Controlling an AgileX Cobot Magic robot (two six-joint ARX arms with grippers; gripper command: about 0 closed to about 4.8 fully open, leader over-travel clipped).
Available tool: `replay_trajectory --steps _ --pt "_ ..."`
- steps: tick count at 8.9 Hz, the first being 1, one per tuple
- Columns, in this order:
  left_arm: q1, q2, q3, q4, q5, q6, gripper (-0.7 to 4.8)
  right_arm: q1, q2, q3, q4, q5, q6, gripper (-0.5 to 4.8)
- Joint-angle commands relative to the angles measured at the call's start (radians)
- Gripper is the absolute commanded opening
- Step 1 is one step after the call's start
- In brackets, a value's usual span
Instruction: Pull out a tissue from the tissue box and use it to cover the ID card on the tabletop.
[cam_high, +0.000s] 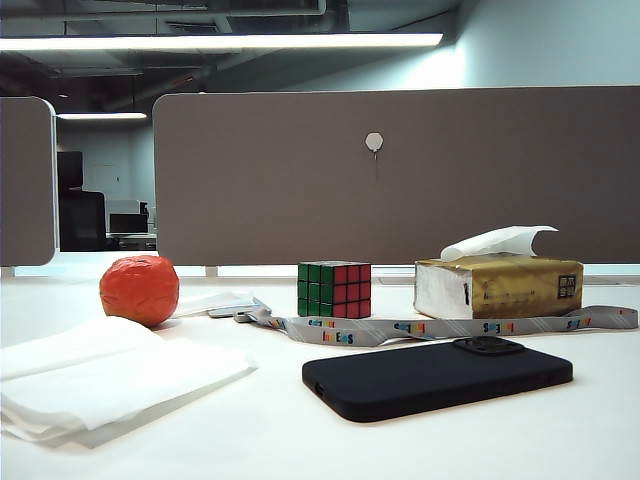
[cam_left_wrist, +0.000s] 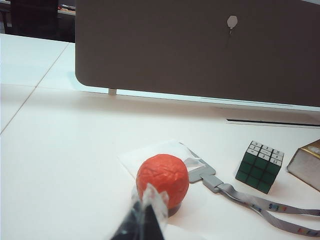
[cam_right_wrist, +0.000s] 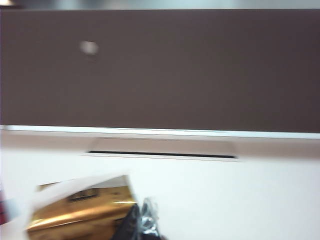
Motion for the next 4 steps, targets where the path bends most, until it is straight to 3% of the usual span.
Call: replay_trajectory --steps 1,4 --pt "0.000 0.001 0.004 0.005 0.000 0.001 -0.06 -0.063 -0.001 -0.001 0.039 -0.176 0.055 -0.05" --pt "0.000 0.001 0.004 0.002 0.000 0.000 -0.06 -0.058 -0.001 0.000 0.095 -0.202 0.109 -0.05"
